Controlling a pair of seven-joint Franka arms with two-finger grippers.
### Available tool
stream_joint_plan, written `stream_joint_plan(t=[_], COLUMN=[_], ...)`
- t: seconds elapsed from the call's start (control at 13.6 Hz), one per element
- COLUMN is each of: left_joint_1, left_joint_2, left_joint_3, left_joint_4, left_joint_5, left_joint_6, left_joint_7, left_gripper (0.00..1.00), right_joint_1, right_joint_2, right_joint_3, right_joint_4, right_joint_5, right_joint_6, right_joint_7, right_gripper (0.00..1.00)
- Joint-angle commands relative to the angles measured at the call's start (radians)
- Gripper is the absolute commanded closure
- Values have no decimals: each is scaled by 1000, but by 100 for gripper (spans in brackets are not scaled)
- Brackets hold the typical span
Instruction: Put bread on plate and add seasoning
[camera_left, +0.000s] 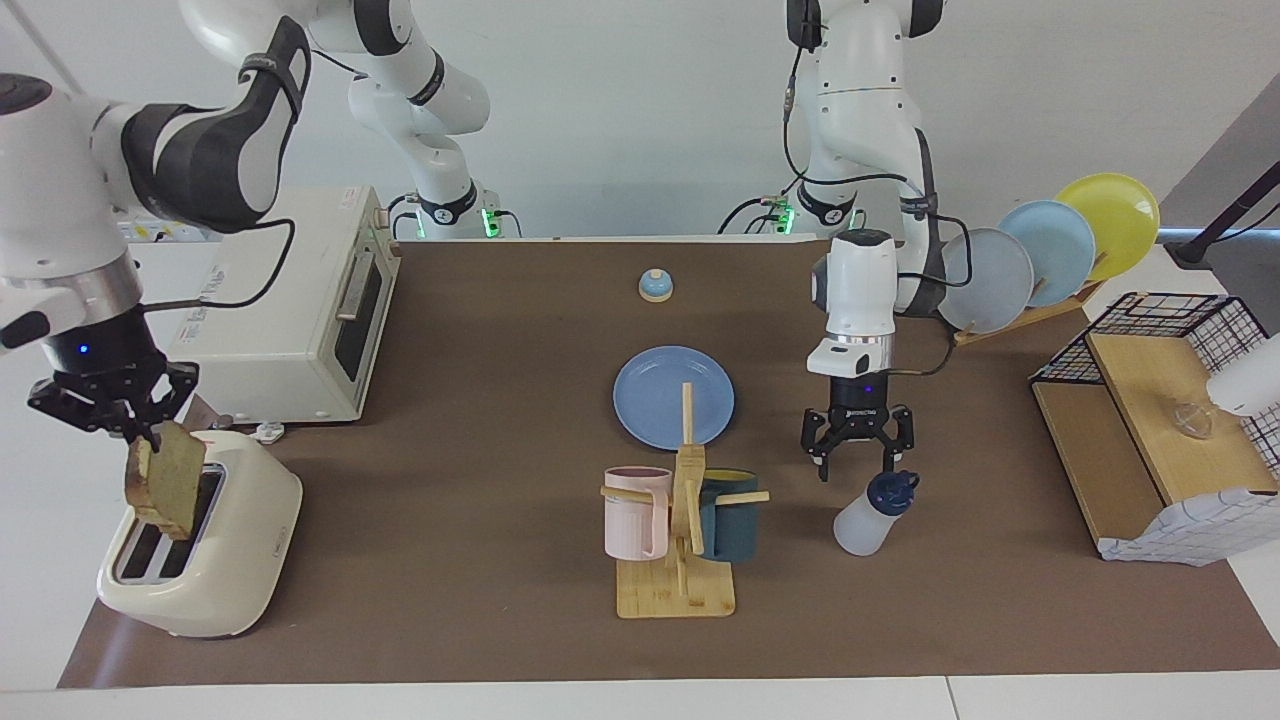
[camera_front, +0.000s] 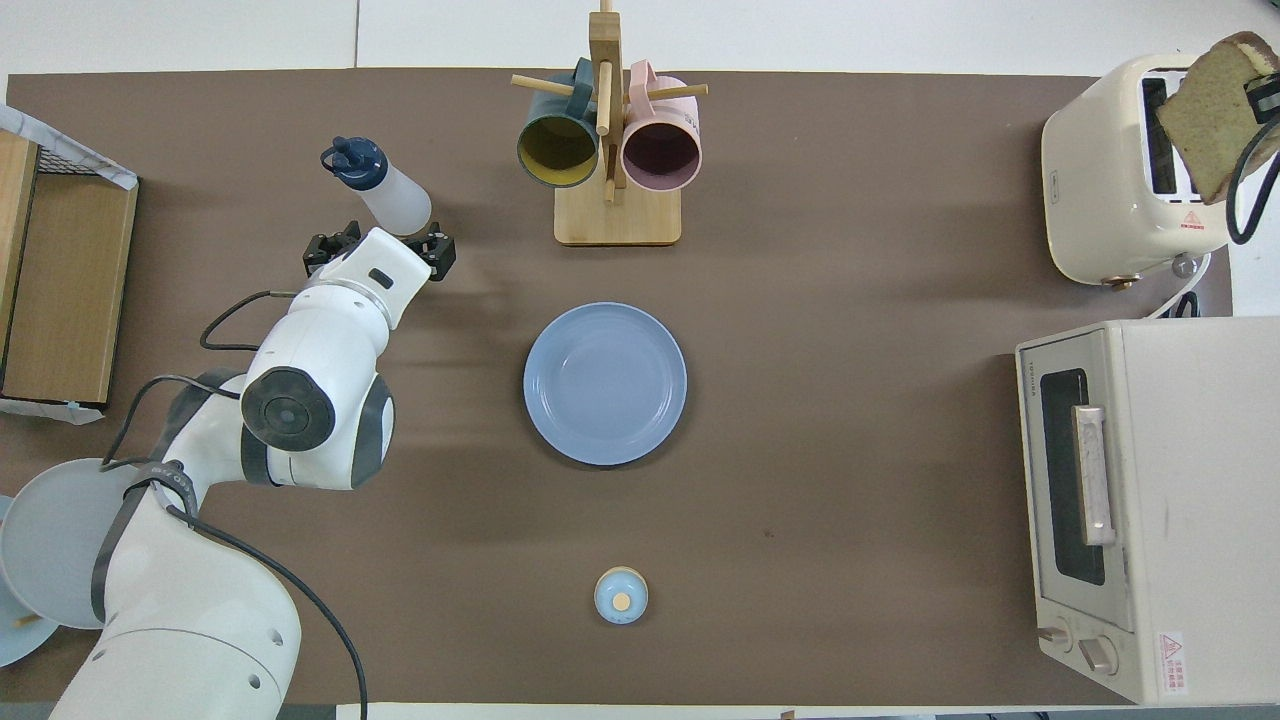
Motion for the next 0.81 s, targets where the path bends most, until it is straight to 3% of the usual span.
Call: stream_joint_plan(t=[0.0, 0.3, 0.44, 0.59, 0.74], left_joint_1=[-12, -4, -3, 22, 43], left_joint_2=[58, 88, 139, 142, 145], left_joint_3=[25, 29, 32, 32, 32], left_joint_4=[40, 87, 127, 141, 155], left_joint_5=[-28, -37, -43, -39, -36], left_joint_6=[21, 18, 18, 20, 20], left_joint_7=[-10, -10, -41, -42, -44], left_gripper=[0, 0, 0, 0, 0], right_joint_1=[90, 226, 308, 386, 421], right_joint_2=[-93, -163, -193, -248, -325], right_joint_3=[10, 25, 41, 41, 42], right_joint_4=[-5, -37, -89, -204, -381], right_joint_5=[-22, 15, 54, 151, 298], right_joint_6=[-128, -221, -224, -188, -59], right_joint_7=[-10, 122, 302, 583, 772], right_gripper=[100, 100, 100, 100, 100])
